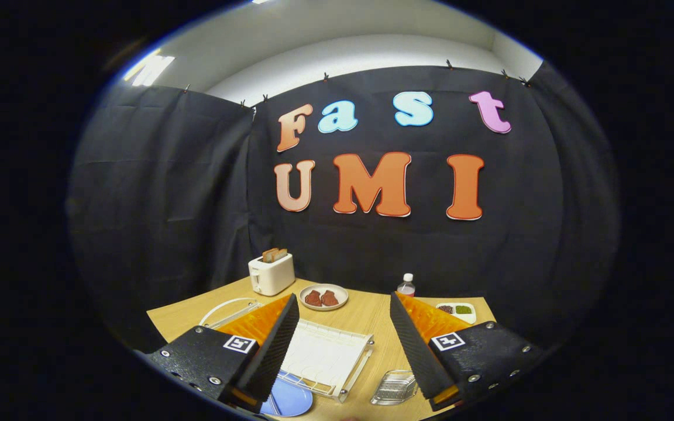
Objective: Take the plate from the dish rack, then take the spoon from the basket and place it into the plate.
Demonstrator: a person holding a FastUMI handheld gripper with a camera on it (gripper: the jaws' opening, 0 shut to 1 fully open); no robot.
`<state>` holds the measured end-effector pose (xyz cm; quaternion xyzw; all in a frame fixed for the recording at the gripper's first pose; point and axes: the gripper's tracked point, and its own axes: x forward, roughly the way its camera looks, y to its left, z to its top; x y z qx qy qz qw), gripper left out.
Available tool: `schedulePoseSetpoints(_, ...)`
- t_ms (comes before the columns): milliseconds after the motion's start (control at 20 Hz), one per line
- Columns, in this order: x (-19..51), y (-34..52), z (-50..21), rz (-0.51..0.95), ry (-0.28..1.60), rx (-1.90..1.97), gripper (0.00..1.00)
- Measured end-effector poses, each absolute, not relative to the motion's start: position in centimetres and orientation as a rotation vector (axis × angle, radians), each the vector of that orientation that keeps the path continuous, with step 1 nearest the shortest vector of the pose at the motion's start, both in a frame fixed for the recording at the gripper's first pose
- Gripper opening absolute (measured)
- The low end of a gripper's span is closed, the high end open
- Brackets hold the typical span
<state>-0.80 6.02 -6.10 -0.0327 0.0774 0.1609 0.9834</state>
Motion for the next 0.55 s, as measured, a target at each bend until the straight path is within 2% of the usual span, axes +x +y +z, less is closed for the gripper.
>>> schedulePoseSetpoints(550,0.4,5.2,-2.4,0.266,0.091,-0.085,0.96)
